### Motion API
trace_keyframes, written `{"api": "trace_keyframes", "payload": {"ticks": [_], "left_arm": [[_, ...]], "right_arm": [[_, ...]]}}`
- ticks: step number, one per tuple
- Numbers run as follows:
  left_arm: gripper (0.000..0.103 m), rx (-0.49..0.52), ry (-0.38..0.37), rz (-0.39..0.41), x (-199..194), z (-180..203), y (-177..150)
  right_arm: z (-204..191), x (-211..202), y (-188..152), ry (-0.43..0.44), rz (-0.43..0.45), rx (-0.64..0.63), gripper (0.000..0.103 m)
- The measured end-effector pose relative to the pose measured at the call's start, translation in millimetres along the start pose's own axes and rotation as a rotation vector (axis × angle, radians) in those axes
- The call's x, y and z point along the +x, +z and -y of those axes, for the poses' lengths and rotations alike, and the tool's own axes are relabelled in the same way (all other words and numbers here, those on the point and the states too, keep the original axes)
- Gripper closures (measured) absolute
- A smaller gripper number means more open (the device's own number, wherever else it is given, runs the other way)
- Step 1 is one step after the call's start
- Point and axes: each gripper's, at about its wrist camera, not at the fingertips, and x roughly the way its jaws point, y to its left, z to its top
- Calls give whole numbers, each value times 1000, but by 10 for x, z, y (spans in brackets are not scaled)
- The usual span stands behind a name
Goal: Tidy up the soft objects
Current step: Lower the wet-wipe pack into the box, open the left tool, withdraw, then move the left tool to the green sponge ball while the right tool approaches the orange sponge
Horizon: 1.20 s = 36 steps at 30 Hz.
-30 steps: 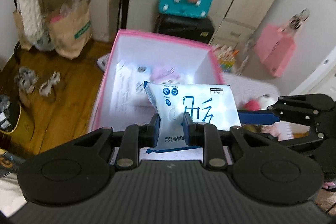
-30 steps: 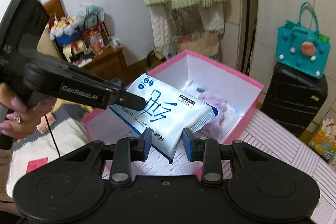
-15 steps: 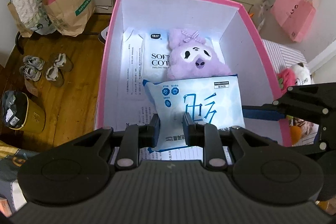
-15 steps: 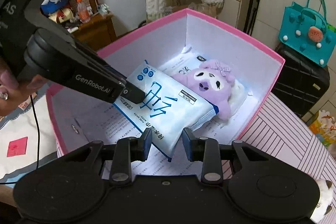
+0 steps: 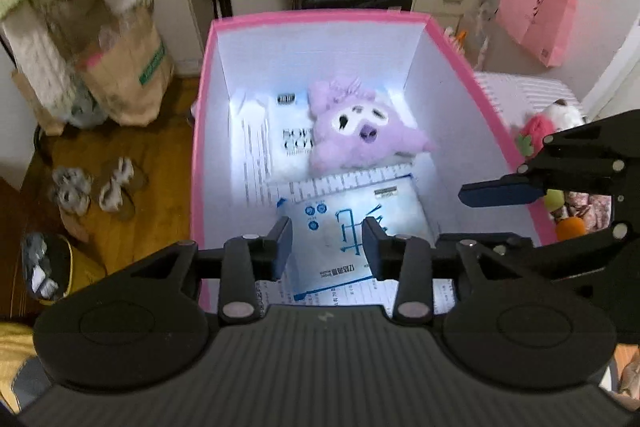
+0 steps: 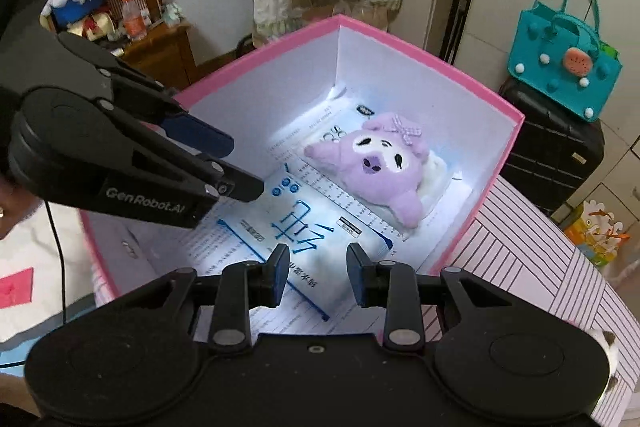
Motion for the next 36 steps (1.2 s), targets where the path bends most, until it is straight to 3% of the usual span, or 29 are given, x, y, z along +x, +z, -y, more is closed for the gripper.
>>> {"api": "trace_keyframes", "payload": {"ticks": [5,11,21,27,36], "left_arm": [[65,30,-15,86,-318,55,-111],[65,63,-34,101,-567,218,-188],[65,79,-35,138,-1106,556,-225],[64,117,-59,166,-1448,887,-310],[62,213,-137,162,-1445,1460,-521]], "right_arm": [[40,-406,-175,28,79,42,66],[109,-841,-447,39,141,83,65],[166,-1379,-726,-26,188,91,65],[80,-1727,-787,-70,222,18,64],[213,-1819,-1394,-48,277,69,61]]}}
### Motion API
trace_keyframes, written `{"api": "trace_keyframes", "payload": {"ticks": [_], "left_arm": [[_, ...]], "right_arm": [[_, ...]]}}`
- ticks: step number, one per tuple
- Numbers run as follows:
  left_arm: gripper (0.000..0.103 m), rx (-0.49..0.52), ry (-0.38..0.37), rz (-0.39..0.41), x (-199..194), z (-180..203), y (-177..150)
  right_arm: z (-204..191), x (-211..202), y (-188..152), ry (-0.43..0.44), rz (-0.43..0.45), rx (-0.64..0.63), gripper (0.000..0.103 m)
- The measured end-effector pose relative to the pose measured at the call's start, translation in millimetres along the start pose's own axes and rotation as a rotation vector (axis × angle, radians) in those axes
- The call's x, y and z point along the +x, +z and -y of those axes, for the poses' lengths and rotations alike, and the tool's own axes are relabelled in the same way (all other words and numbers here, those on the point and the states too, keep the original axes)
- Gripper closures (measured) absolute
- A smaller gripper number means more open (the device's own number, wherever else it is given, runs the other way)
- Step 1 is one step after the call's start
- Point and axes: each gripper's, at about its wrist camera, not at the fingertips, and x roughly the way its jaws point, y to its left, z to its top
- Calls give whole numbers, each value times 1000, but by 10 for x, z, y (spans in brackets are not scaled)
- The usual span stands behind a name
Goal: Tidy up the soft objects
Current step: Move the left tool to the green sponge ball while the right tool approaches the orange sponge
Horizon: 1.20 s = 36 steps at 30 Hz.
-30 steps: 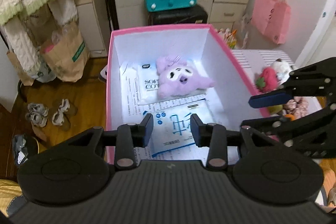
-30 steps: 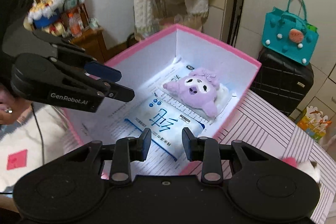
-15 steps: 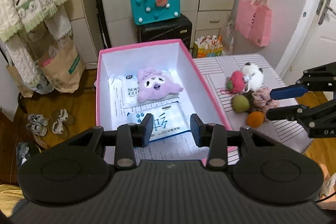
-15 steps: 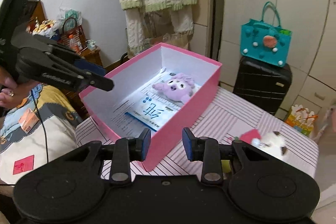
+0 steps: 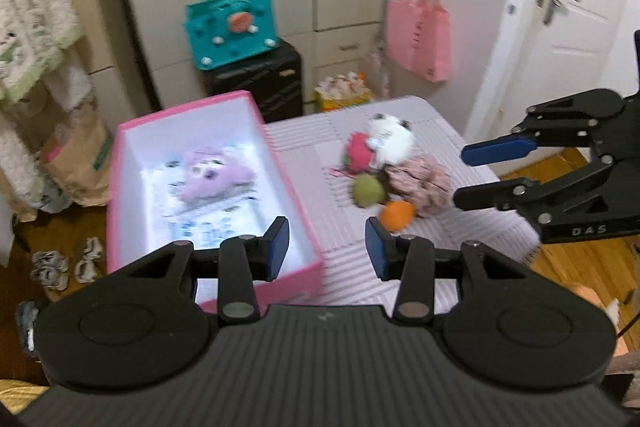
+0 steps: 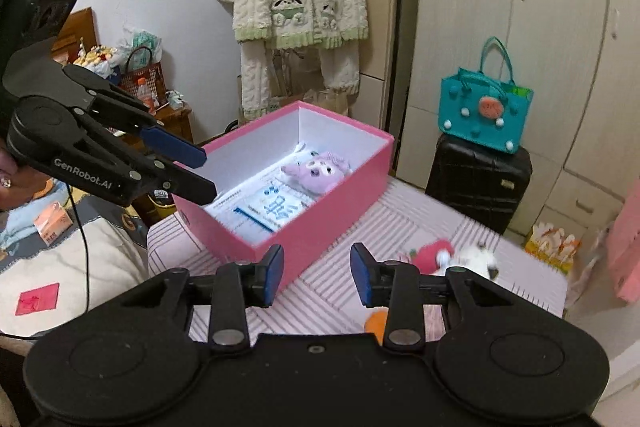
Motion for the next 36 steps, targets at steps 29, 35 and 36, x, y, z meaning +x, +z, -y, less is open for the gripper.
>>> {"api": "trace_keyframes", "payload": {"ticks": [29,35,36], "left_arm": [[62,-109,-43,51,1812,744,-238],[62,-137,44,149,1979,712,-263],[62,-146,42,151,2000,692,-257]], "right_arm": [[647,688,-1233,-1,49,91,56],[683,944,-1287,-7,54,89,55],[678,969,-1282,-10,56,85,54]]}}
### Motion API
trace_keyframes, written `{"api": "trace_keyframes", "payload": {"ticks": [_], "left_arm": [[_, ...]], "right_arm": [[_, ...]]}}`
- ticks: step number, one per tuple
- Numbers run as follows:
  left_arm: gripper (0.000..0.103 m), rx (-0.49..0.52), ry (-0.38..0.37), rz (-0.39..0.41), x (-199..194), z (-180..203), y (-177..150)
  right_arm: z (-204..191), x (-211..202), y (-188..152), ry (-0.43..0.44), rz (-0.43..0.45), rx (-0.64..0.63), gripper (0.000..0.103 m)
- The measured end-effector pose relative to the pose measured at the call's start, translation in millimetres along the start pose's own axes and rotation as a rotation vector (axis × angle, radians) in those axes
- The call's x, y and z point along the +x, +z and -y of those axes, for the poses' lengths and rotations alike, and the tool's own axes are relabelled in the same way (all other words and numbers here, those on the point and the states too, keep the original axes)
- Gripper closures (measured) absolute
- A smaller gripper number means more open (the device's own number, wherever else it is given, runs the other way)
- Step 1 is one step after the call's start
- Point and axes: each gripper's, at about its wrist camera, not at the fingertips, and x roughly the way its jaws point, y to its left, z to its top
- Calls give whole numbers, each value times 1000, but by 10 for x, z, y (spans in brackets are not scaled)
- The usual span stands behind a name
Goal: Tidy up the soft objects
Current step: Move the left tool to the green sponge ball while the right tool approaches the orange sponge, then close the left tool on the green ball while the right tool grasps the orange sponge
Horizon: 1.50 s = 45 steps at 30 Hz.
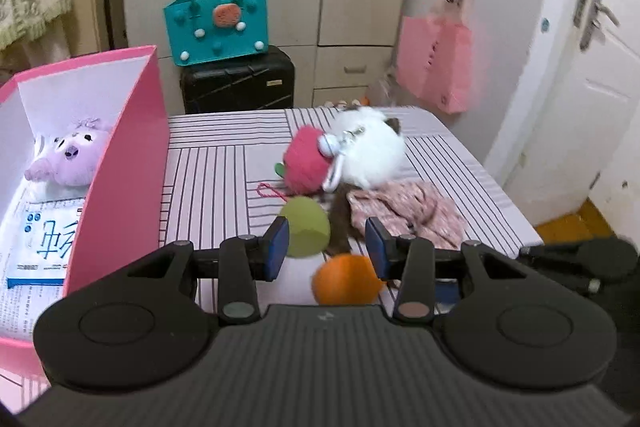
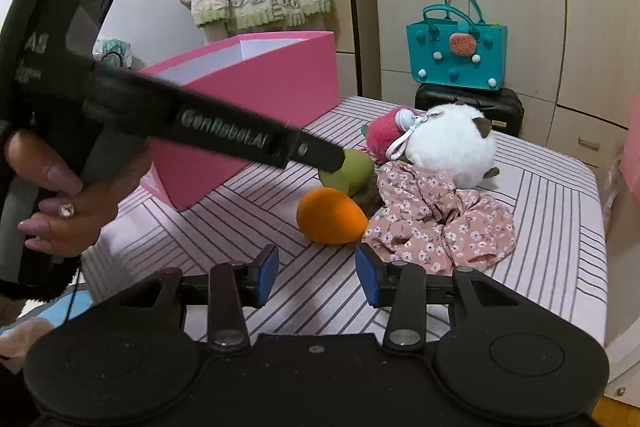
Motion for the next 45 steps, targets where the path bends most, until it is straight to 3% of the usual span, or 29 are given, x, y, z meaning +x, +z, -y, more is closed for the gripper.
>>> {"api": "trace_keyframes", "payload": {"ticks": [5,9,14,23,27,30,45], "left_arm": [[62,-13,22,-21,239,-11,22],[62,-22,52,-27,387,-6,47],[62,-41,67,-45,503,-83,65],[57,-78,81,-86,636,-114,15],[66,-116,58,-77,610,-175,-9],[68,-138,38,-71,570,-204,-35],[66,-131,-6,-106,375,-120,-157]], "right_arm": [[-67,151,44,-30,20,-50,46],[-120,249,97,-67,23,-105,44],[-78,331,108,-64,26,-85,39],[-72,450,118,-112,0,-65,39],[-45,418,111,-104,9,-28,45],[-29,350,106,-91,24,-16,47],[-54,237,3,-87,18,24,47]]}}
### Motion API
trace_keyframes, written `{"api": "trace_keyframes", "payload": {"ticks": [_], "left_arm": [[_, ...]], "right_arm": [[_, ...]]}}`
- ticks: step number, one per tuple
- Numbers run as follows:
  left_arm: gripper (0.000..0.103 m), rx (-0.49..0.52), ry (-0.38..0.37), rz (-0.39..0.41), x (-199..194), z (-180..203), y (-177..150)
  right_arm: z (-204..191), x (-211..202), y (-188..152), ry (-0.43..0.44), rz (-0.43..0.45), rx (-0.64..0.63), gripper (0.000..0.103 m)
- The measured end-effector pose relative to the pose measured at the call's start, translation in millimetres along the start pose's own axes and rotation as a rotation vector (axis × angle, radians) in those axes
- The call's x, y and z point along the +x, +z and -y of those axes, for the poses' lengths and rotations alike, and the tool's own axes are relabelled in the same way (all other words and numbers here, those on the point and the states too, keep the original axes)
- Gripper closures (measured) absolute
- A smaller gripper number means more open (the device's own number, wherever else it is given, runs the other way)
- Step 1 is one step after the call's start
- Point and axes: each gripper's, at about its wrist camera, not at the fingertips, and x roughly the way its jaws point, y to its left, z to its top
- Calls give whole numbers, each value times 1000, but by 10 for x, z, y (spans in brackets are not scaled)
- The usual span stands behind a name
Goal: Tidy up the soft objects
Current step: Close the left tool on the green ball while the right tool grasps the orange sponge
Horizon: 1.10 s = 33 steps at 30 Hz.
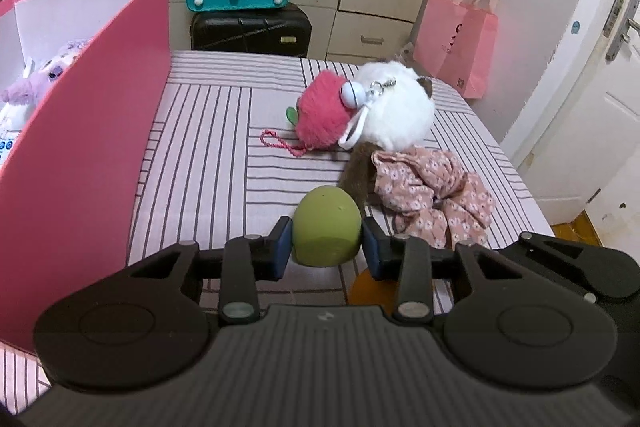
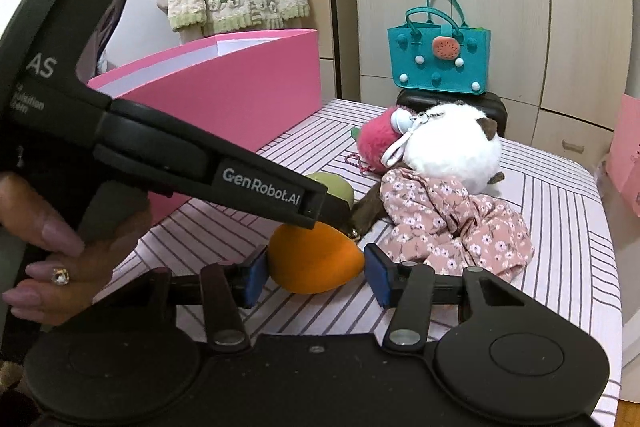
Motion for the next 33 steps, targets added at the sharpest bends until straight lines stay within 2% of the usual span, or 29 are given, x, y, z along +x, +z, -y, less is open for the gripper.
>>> {"api": "trace_keyframes", "payload": {"ticks": [12,20,33], "left_arm": [[66,-12,-10,-9,67,-32,-22],[68,-36,-20,9,29,-41,-65],[68,8,-52,-14,-220,5,-188]], "right_arm": [[110,-83,-105,-72,-6,41,47],[141,-69,-144,-74,7,89,46],[207,-103,-162,-70,19,236,46]]}}
